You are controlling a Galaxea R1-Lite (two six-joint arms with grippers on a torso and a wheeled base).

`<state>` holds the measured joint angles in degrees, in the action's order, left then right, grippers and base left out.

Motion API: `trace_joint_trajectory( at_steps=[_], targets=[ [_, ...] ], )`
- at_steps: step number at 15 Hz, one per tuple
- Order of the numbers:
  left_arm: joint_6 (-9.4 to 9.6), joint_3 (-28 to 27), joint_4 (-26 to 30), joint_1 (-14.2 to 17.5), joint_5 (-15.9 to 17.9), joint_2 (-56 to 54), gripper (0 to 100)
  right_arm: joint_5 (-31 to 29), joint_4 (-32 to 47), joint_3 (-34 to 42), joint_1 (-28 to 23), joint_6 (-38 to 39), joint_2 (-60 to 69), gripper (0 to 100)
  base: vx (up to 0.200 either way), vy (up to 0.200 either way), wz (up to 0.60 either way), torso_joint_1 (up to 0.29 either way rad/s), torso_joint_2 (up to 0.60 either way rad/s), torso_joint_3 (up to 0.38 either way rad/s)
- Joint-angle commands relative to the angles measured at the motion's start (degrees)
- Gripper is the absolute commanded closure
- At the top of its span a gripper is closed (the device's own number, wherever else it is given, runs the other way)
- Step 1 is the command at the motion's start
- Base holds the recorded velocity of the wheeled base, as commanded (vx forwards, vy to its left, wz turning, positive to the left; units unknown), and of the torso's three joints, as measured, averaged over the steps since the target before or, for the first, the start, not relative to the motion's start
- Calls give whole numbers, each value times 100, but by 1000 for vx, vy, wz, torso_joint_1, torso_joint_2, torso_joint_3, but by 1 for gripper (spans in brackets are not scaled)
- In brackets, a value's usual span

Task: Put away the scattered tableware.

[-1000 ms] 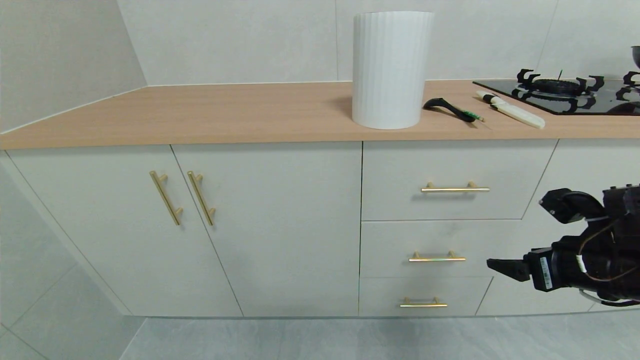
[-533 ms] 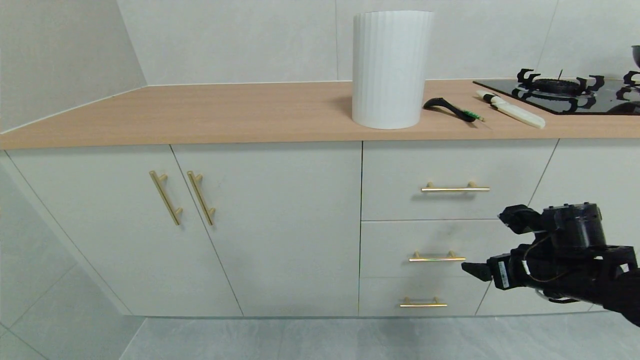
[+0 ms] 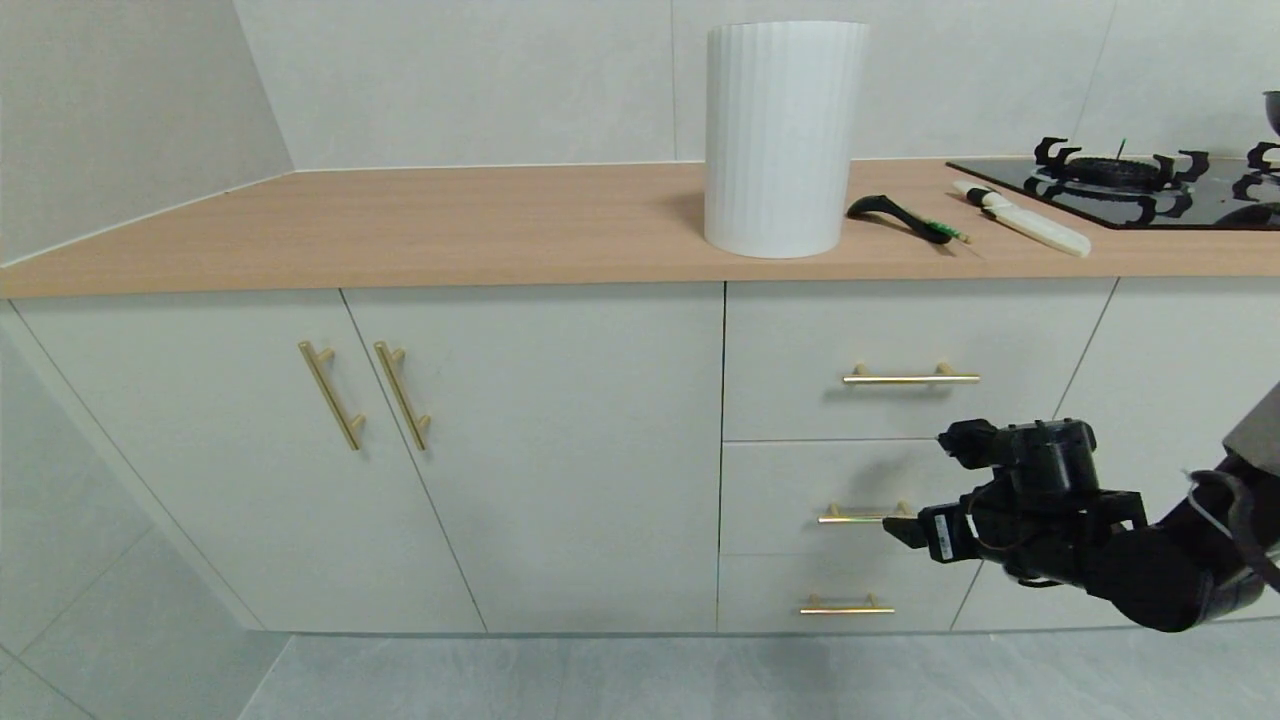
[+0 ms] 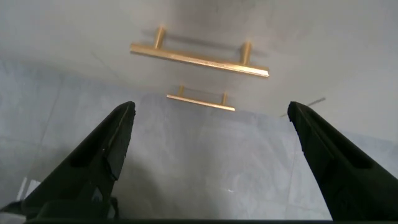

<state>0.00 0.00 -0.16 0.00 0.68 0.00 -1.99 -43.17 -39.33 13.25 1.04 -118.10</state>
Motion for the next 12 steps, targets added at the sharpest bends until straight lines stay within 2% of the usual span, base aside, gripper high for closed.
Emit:
trace_joint_trajectory(
  at_steps=[1, 3, 10, 12],
  targets=[
    [0, 0, -2, 0, 2, 0, 0, -109, -87, -330, -16, 125, -547, 0, 0, 0, 0, 0, 0, 0],
    [0, 0, -2, 0, 2, 9, 0, -267, -588, -383, -121, 116, -855, 0, 0, 0, 0, 0, 0, 0],
    [0, 0, -2, 0, 2, 9, 0, -285, -790, -743, -183, 397, -1444, 0, 0, 0, 0, 0, 0, 0],
    [0, 0, -2, 0, 2, 0, 0, -478, -1053, -866, -174, 441, -1707, 0, 0, 0, 0, 0, 0, 0]
  ],
)
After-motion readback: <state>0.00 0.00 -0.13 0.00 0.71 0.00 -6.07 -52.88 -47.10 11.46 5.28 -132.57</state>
